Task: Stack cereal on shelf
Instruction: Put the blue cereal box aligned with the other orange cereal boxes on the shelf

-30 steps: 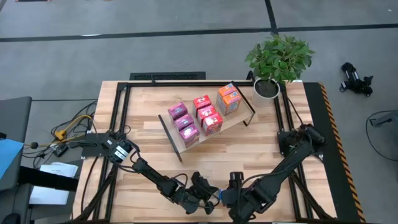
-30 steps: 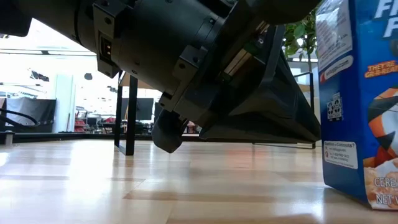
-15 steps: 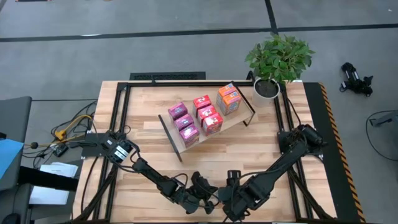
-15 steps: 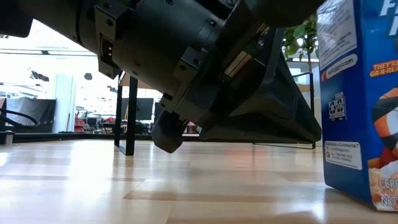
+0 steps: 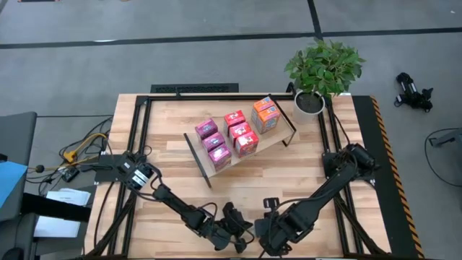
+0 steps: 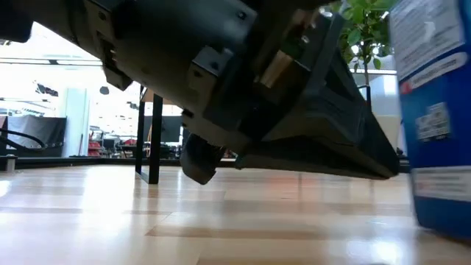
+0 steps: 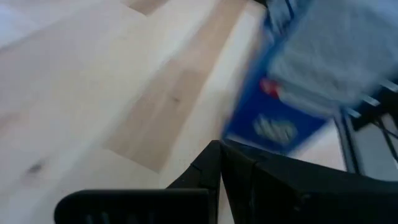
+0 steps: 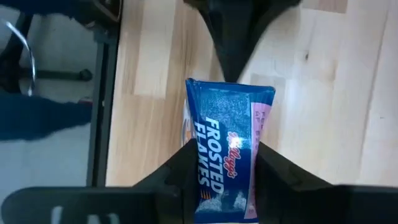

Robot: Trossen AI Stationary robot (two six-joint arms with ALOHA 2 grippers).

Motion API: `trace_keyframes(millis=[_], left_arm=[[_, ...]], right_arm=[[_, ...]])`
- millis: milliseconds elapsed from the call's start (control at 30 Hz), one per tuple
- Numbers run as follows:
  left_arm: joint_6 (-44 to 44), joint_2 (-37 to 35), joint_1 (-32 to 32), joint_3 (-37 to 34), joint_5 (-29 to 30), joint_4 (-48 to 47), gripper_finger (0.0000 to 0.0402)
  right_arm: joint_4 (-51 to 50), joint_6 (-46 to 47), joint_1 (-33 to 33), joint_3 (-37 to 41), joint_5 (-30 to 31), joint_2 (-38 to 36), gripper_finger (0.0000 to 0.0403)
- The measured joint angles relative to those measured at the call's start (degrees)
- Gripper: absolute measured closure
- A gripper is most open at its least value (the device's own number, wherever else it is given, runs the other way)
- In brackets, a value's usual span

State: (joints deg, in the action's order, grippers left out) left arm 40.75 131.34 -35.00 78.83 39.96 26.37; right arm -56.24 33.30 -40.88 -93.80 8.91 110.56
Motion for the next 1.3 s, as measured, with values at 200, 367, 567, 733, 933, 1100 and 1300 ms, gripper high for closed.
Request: trace_keyframes(millis=[200,367,567,733,933,1100,1300], left_arm=[[-0.16,-3.08,-1.54,0.00,-1.98,-4.82,0.0402],[-0.31,-8.53,-2.99,0.00,-0.09,-14.71,0.0401],[-1.32,-15.82,-4.56,0.00,3.20,-23.34,0.0401],[-1.33,-21.64,-6.05,0.00,5.63,-29.65,0.0402],[-2.17,-27.60,-7.83,0.02,8.41,-35.22,0.0401],[-3.58,-31.56,-9.17,0.02,10.65,-39.22,0.0402],[-3.60,-34.29,-9.86,0.02,13.68,-43.40,0.0402]], right_arm=[[-9.22,-2.96,-0.11,0.07,1.14,-6.70,0.0250],[-18.13,-7.60,1.00,0.04,9.90,-16.54,0.0252],[-29.27,-15.73,7.71,0.00,13.96,-26.30,0.0266],[-29.10,-27.77,16.57,0.00,13.98,-31.08,0.0261],[-25.39,-43.38,25.76,0.02,13.62,-32.41,0.0255],[-24.47,-52.82,32.45,0.04,9.53,-31.49,0.0262],[-22.76,-59.08,38.64,0.16,6.48,-29.42,0.0255]])
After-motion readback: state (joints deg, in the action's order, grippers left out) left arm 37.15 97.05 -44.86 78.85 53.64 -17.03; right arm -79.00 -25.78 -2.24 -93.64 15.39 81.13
